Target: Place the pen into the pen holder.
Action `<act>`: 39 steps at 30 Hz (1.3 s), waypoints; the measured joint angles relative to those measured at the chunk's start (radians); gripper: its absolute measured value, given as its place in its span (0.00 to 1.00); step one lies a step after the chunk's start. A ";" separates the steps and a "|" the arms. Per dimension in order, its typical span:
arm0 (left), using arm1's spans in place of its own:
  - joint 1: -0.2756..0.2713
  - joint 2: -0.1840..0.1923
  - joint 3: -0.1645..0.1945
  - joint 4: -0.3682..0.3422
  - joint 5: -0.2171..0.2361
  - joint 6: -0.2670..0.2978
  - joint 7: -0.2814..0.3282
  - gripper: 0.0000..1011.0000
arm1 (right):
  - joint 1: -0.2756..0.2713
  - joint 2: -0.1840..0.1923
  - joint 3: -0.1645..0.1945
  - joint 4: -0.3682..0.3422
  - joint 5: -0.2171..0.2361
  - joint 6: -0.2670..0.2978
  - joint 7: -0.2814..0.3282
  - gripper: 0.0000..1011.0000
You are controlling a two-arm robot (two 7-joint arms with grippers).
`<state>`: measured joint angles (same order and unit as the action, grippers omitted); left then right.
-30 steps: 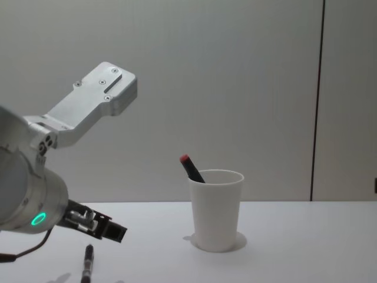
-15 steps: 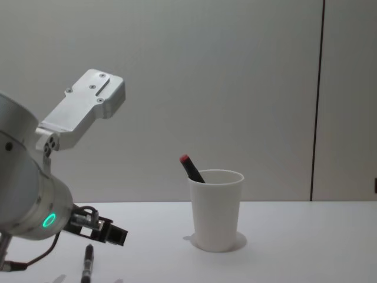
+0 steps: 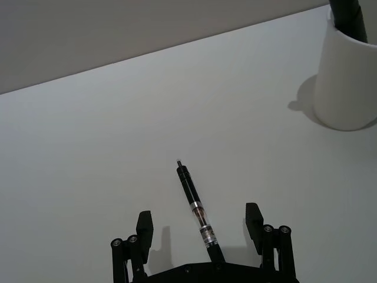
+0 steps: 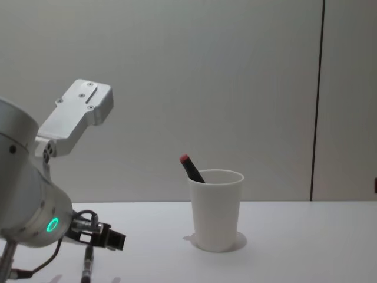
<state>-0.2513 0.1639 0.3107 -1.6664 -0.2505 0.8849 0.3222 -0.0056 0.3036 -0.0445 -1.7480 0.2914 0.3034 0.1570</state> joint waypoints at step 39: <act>-0.035 -0.043 -0.050 0.096 0.034 0.061 -0.073 0.99 | 0.000 0.000 0.000 0.000 0.000 0.000 0.000 0.99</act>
<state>-0.2859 0.1213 0.2607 -1.5700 -0.2163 0.9463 0.2493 -0.0055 0.3035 -0.0445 -1.7480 0.2914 0.3034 0.1570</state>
